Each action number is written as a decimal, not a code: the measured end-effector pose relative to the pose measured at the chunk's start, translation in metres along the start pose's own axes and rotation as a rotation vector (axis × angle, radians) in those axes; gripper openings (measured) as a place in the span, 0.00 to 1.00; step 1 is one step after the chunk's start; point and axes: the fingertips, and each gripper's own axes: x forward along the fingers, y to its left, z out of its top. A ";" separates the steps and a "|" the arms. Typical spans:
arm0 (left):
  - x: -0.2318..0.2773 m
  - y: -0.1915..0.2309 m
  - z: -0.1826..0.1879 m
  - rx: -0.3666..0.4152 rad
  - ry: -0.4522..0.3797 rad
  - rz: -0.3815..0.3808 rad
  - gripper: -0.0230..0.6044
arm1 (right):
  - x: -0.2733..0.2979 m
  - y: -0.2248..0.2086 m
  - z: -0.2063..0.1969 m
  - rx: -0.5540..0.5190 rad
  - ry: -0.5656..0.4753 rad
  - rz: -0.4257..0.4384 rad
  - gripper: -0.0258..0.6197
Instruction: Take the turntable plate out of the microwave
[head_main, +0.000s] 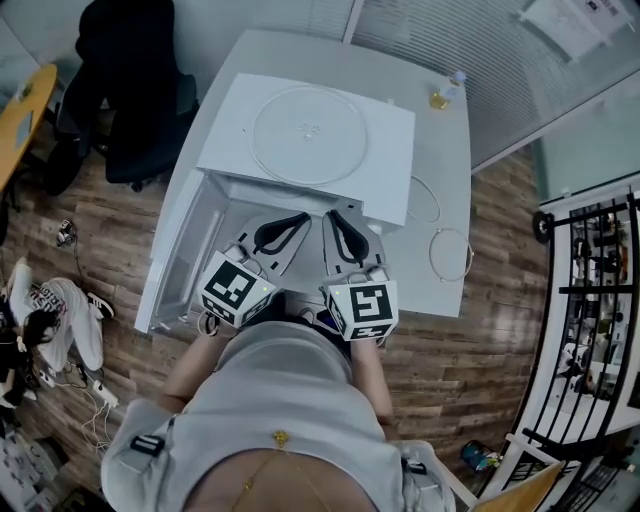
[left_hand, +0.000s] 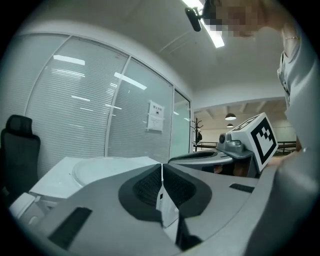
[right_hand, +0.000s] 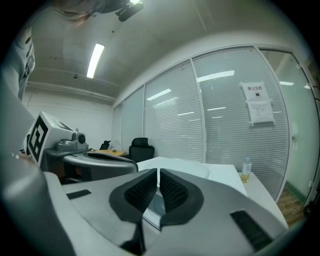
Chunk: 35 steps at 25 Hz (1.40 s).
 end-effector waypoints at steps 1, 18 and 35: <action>-0.002 -0.004 0.004 0.013 -0.010 0.006 0.09 | -0.004 0.001 0.003 -0.002 -0.010 0.006 0.08; -0.025 -0.059 0.038 0.119 -0.080 0.090 0.09 | -0.065 0.024 0.028 -0.038 -0.121 0.081 0.07; -0.045 -0.084 0.026 0.104 -0.073 0.127 0.09 | -0.097 0.037 0.015 0.014 -0.111 0.124 0.07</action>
